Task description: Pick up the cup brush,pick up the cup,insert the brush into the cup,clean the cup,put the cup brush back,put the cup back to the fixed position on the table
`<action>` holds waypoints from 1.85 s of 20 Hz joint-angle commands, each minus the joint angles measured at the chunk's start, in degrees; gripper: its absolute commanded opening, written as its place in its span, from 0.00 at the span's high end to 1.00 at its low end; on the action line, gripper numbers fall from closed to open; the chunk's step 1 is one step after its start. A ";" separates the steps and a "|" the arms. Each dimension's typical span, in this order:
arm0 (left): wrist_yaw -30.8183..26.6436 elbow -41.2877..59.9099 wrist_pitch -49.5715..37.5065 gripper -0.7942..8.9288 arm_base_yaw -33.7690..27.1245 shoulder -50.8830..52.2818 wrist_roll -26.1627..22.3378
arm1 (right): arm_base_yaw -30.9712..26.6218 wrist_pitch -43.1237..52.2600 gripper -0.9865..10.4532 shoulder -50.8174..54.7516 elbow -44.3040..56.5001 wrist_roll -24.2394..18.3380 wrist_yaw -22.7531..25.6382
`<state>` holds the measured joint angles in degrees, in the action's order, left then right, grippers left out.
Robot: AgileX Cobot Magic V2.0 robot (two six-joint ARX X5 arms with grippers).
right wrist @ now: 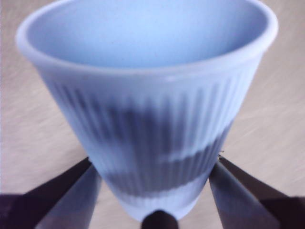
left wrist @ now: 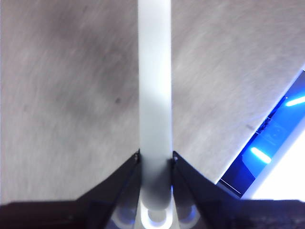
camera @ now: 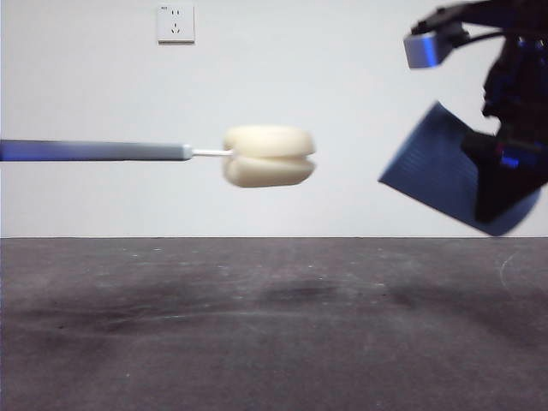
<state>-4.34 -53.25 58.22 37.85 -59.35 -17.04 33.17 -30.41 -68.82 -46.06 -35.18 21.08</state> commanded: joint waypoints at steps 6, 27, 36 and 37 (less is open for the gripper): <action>-0.04 0.26 -1.97 0.93 5.25 -0.48 -1.22 | 4.74 -0.09 0.92 -3.65 -1.14 -17.44 9.90; 3.08 0.24 -17.16 0.93 13.86 -13.14 6.01 | 17.75 4.90 0.92 -12.04 -1.14 -28.96 14.47; -7.91 0.26 -1.64 0.93 11.93 -11.30 9.60 | 18.16 4.22 0.92 -12.17 -1.14 -27.96 18.49; -8.28 0.26 0.15 0.93 11.65 -9.92 9.60 | 18.14 4.22 0.92 -12.17 -1.14 -27.28 18.47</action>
<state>-11.84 -53.23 58.52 49.76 -69.63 -9.32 51.37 -26.13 -80.62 -47.27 -63.40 39.22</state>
